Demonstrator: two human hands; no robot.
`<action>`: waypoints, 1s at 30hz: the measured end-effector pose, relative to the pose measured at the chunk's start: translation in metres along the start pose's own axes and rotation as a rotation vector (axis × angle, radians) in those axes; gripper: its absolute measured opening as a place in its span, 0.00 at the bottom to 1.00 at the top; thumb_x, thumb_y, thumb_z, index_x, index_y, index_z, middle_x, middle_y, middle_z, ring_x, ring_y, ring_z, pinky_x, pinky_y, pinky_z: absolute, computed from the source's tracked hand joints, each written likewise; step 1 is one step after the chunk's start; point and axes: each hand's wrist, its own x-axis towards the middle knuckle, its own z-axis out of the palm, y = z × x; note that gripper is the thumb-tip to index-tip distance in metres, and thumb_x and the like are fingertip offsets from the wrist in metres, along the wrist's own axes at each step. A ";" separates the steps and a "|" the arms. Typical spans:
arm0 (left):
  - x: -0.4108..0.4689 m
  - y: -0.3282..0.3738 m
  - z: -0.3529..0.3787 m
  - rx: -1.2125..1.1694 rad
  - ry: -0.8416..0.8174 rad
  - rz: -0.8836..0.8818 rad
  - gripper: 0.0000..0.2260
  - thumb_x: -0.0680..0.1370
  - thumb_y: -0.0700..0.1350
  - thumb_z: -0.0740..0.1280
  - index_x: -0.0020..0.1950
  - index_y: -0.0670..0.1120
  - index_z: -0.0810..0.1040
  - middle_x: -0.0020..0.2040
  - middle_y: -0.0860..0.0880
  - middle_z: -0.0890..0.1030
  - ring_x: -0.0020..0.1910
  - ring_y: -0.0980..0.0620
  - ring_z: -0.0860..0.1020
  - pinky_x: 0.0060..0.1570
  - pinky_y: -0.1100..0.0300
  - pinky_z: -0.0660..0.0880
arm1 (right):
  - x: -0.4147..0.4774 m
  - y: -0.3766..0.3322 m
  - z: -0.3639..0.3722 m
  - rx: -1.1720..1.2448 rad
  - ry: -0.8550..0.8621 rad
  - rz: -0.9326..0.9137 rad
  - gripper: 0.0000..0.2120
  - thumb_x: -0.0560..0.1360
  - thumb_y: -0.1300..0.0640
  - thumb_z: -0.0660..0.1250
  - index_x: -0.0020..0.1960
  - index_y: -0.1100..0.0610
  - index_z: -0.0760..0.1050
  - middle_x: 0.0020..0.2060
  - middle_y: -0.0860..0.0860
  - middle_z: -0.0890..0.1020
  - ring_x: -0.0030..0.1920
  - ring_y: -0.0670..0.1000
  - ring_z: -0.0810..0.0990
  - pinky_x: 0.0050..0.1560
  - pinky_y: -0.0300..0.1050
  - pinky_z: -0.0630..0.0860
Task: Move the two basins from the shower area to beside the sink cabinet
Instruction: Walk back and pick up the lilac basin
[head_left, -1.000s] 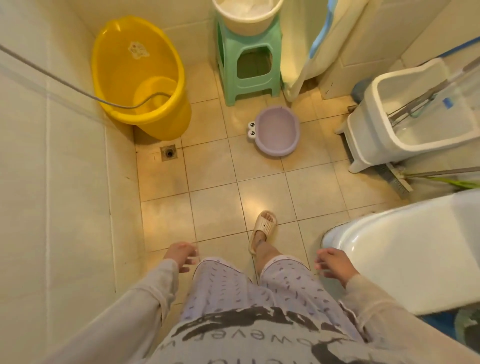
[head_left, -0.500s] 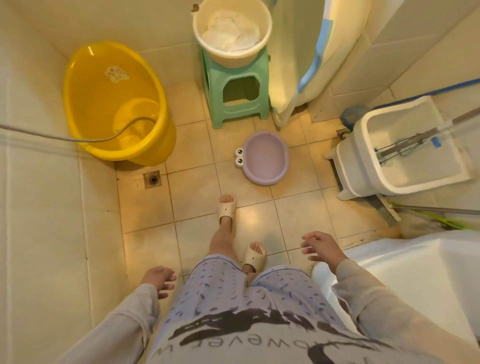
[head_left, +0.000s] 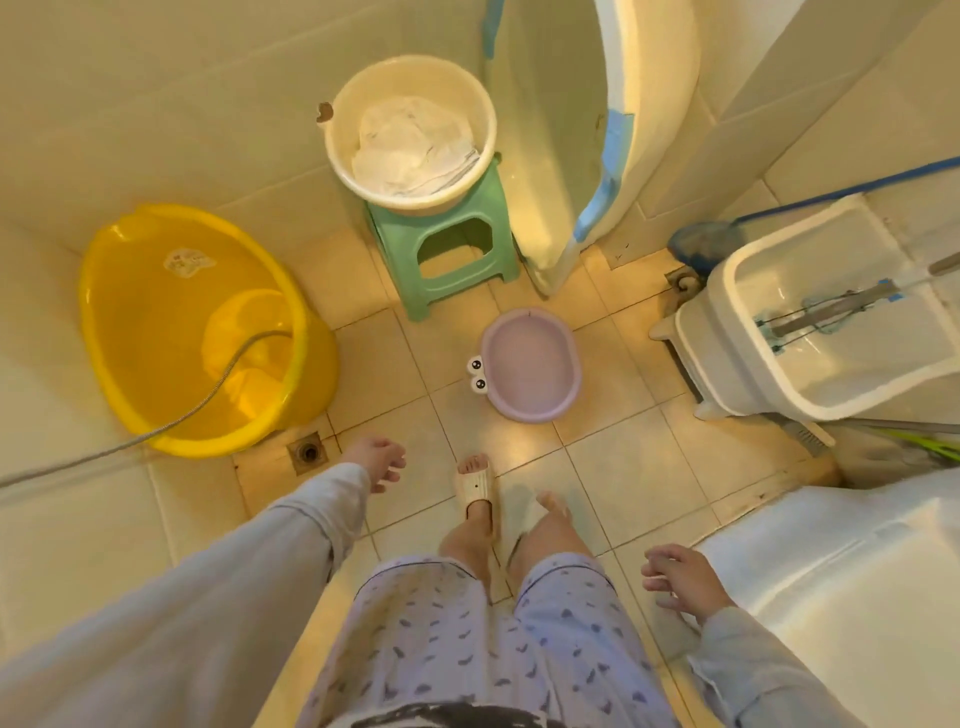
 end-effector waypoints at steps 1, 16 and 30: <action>0.008 0.009 0.002 0.021 0.005 -0.003 0.13 0.78 0.43 0.61 0.60 0.41 0.76 0.49 0.45 0.79 0.45 0.48 0.76 0.45 0.55 0.74 | 0.003 -0.005 0.002 -0.020 -0.001 0.006 0.05 0.76 0.64 0.61 0.50 0.63 0.75 0.39 0.58 0.78 0.35 0.54 0.76 0.33 0.41 0.69; 0.275 0.035 0.132 0.194 -0.095 -0.042 0.05 0.77 0.39 0.60 0.48 0.43 0.74 0.47 0.44 0.76 0.37 0.51 0.72 0.34 0.63 0.66 | 0.295 -0.102 0.053 -0.045 -0.040 -0.007 0.08 0.76 0.64 0.61 0.54 0.61 0.76 0.45 0.59 0.80 0.45 0.57 0.78 0.41 0.45 0.75; 0.543 0.058 0.234 0.027 0.058 -0.029 0.26 0.75 0.50 0.66 0.70 0.42 0.65 0.66 0.42 0.74 0.58 0.44 0.74 0.54 0.49 0.73 | 0.565 -0.126 0.157 0.358 -0.044 0.007 0.24 0.74 0.64 0.68 0.68 0.59 0.66 0.59 0.54 0.76 0.55 0.55 0.76 0.53 0.53 0.76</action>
